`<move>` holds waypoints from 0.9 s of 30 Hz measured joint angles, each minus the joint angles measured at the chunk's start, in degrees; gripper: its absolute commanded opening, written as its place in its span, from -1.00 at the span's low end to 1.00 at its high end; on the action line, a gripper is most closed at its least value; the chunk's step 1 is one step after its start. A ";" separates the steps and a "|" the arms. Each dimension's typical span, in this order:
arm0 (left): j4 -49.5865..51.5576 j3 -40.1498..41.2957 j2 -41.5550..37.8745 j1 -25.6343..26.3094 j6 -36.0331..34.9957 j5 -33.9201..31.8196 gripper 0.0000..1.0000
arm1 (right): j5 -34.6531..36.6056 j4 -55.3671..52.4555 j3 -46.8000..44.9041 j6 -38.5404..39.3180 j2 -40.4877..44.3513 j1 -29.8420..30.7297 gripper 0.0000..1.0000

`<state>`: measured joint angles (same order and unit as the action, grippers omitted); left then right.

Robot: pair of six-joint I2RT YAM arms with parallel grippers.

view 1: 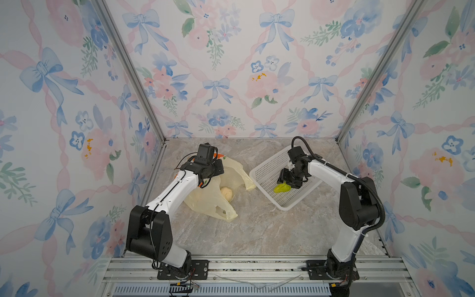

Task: Place the pears into plastic bags & tie knots
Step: Pick up the pear from the basket, then place the pear in the plastic bag.

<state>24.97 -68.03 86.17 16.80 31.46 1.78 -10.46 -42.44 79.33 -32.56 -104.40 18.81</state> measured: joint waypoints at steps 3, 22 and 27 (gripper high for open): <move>0.00 0.00 0.00 0.00 0.00 0.00 -1.00 | 1.68 2.47 -0.90 -1.27 5.64 1.66 -0.09; 0.00 0.00 0.00 0.00 0.02 1.11 -1.00 | 16.61 48.94 -10.32 -3.10 -0.31 32.26 -0.13; -0.02 0.00 -0.22 -0.09 0.02 1.25 -1.00 | 22.60 57.11 -4.22 0.02 -10.45 33.24 -0.11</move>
<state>24.95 -68.03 85.95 16.71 31.48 3.03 12.14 14.68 75.11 -32.53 -114.85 52.05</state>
